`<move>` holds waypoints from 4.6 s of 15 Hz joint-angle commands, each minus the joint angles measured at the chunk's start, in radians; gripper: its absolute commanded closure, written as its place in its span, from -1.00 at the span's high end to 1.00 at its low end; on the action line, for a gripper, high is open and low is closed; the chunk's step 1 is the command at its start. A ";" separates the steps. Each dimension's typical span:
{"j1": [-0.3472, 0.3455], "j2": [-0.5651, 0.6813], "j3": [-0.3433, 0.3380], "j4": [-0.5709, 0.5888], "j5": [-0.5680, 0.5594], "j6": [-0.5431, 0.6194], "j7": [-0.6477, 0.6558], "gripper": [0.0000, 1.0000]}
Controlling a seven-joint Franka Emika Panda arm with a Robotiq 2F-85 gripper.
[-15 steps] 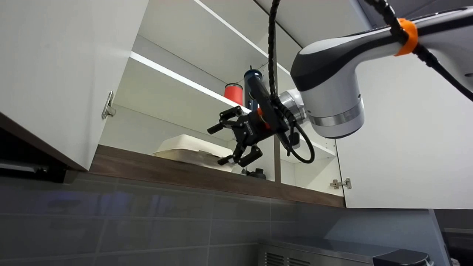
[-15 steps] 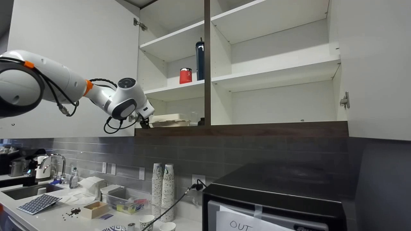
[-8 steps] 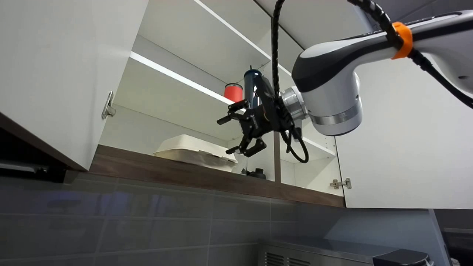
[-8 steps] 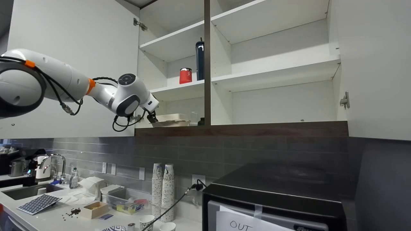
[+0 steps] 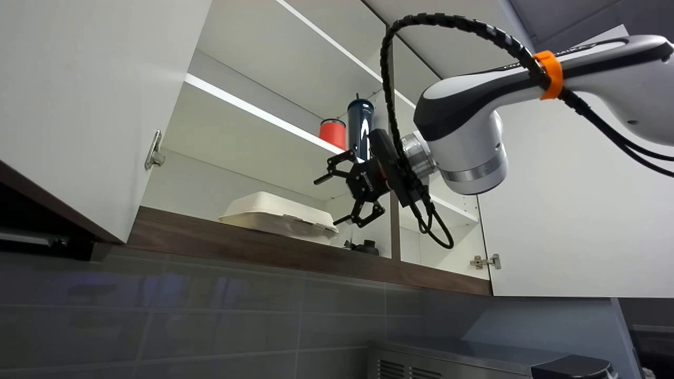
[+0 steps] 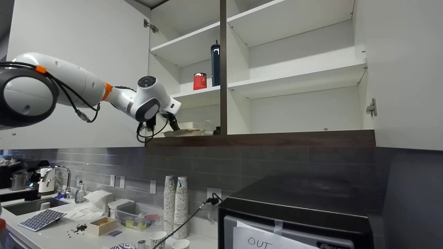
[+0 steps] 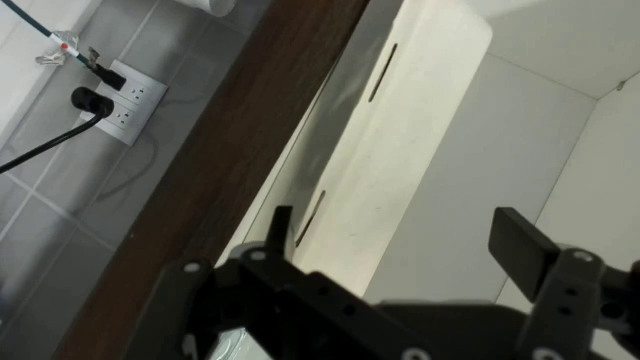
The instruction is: Remove the food pack from the cabinet and put it on the counter.
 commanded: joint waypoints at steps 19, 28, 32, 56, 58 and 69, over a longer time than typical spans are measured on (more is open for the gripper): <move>-0.023 0.171 -0.051 0.213 -0.138 -0.193 -0.086 1.00; -0.033 0.198 -0.053 0.263 -0.213 -0.235 0.043 -0.13; -0.033 0.207 -0.056 0.287 -0.194 -0.260 0.097 -0.54; -0.027 0.029 -0.076 0.136 0.366 -0.258 -0.075 -0.87; -0.030 -0.038 -0.081 0.053 0.359 -0.266 -0.126 -0.87; -0.059 -0.387 -0.207 -0.320 0.366 -0.544 -0.375 -0.87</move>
